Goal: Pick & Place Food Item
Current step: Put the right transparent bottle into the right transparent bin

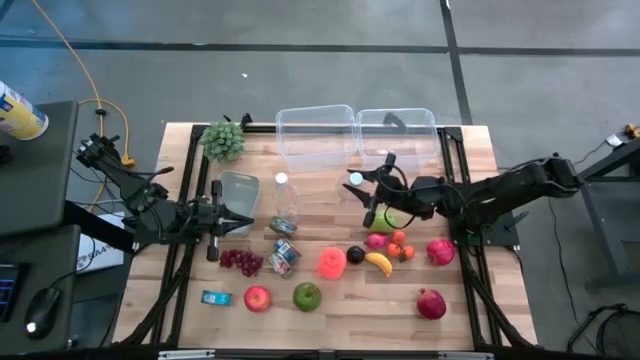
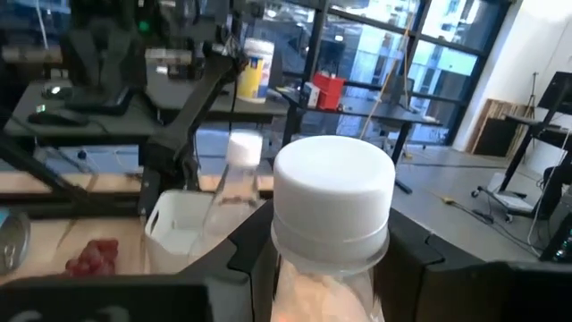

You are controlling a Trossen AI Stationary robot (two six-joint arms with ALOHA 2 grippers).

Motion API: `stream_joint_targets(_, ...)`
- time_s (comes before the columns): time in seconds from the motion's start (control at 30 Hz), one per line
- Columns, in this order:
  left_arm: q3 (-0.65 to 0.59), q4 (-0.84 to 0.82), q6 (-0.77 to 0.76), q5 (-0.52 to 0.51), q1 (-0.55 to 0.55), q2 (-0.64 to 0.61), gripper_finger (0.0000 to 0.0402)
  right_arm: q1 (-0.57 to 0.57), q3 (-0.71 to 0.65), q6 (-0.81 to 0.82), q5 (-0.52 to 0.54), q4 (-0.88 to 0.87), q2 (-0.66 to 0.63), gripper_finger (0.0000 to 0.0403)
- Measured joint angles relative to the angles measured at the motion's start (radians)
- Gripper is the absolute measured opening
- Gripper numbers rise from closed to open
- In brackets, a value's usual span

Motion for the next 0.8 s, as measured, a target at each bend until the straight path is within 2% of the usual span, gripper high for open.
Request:
stream_joint_targets(0.4, 0.0, 0.0, 0.0, 0.001, 0.0, 0.008, 0.0, 0.0, 0.232, -0.027, 0.002, -0.264, -0.005, 0.0118)
stream_joint_targets(0.57, 0.0, 0.0, -0.001, 0.003, 0.0, 0.008, 0.0, 0.0, 0.239, -0.097, 0.066, -0.287, -0.015, 0.0118)
stream_joint_targets(0.8, 0.0, 0.0, -0.012, 0.004, 0.0, 0.008, 0.0, 0.0, 0.238, -0.122, 0.08, -0.289, -0.029, 0.0118)
